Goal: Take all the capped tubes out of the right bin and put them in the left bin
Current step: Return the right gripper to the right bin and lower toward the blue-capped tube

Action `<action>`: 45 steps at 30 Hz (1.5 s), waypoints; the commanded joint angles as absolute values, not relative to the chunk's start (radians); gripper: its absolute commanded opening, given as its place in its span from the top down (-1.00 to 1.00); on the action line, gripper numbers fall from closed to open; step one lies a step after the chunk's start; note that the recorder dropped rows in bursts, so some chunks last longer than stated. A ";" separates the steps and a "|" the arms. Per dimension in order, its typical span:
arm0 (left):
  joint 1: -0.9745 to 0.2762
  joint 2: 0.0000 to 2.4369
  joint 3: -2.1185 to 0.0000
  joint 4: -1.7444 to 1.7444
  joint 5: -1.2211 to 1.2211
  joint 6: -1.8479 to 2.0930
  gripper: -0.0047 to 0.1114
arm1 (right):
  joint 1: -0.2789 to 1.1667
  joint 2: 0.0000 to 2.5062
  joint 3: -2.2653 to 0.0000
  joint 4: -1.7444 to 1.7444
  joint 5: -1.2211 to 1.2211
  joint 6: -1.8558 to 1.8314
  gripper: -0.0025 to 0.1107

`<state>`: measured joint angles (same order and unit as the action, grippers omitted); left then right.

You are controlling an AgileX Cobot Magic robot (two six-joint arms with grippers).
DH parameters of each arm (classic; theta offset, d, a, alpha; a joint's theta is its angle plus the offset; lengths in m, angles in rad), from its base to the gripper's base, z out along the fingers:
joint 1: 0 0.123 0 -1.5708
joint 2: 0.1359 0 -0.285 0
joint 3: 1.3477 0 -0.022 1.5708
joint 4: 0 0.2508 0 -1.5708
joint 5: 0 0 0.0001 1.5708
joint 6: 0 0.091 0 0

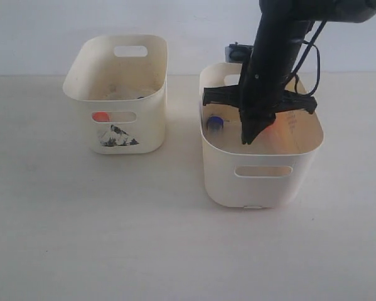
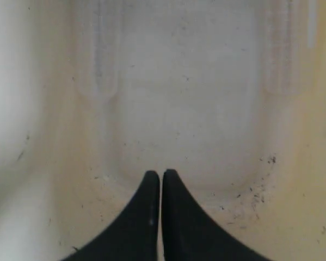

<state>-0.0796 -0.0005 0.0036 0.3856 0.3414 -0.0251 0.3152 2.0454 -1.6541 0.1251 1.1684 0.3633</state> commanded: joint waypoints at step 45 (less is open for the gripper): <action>-0.085 0.000 0.000 0.383 0.336 -0.035 0.84 | 0.240 2.155 -1.826 0.179 1.154 0.270 0.94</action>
<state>-0.0796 -0.0005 0.0036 0.3856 0.3414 -0.0251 0.2408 2.1253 -1.8250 0.1704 1.1374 0.2883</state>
